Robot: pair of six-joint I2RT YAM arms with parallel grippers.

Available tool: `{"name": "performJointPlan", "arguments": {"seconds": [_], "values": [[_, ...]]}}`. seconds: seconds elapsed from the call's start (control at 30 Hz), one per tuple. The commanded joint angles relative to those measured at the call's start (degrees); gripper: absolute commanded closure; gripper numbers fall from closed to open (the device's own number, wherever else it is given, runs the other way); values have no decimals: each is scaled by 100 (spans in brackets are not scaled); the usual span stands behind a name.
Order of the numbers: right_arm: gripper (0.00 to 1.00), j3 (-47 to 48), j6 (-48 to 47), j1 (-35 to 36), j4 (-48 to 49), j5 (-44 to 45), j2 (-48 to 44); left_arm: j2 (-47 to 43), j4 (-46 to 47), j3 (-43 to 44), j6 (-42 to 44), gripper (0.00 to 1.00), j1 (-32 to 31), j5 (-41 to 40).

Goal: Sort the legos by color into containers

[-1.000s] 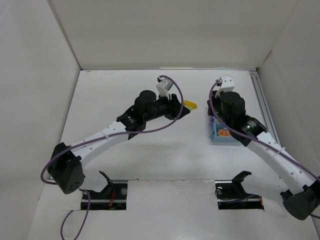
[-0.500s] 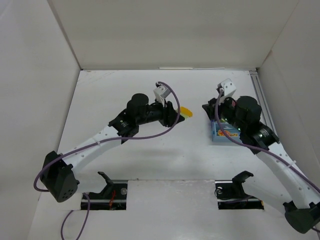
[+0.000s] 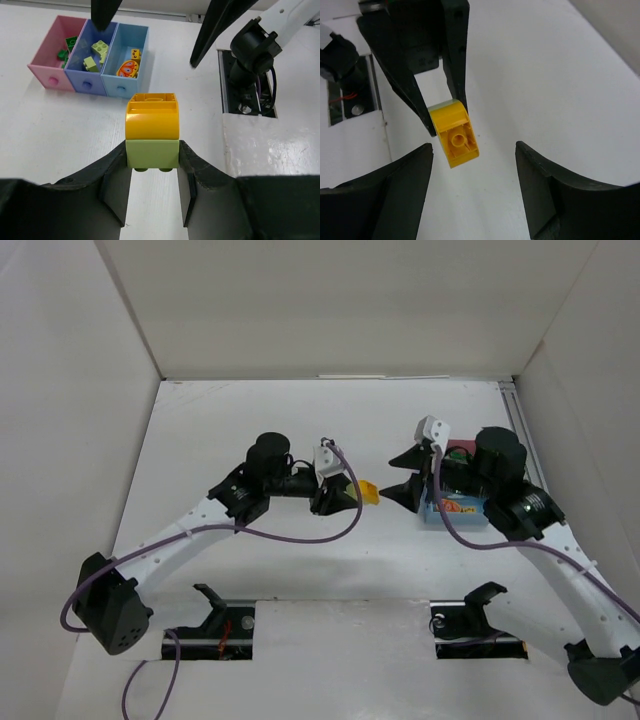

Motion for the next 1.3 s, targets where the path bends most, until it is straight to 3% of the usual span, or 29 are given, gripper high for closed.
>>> {"name": "performJointPlan", "arguments": {"seconds": [0.0,0.4,0.6,0.67,0.7,0.73,0.9,0.93,1.1,1.2,1.27], "values": [[28,198,-375,-24,-294,-674,210,-266,-58,112,586,100,-1,375],[24,198,-480,407,-5,-920,702,-328,-59,113,639,100,-1,454],[24,250,-480,688,57,-358,869,-380,-59,60,639,100,-1,454],[30,250,-480,688,57,-358,921,-442,11,60,639,100,-1,454],[41,250,-480,688,127,-358,922,-442,12,60,639,100,-1,454],[45,250,-480,688,128,-358,922,-494,12,8,639,100,-1,454],[55,250,-428,688,128,-358,922,-495,12,-54,639,100,-1,393],[63,250,-428,688,128,-358,922,-495,12,-107,639,100,-1,393],[84,250,-428,688,189,-533,922,-495,12,-160,692,100,-1,393],[98,321,-236,688,285,105,818,-495,81,-353,570,100,-1,252],[100,321,-173,566,338,748,712,-495,135,-484,403,100,-1,182]]}}
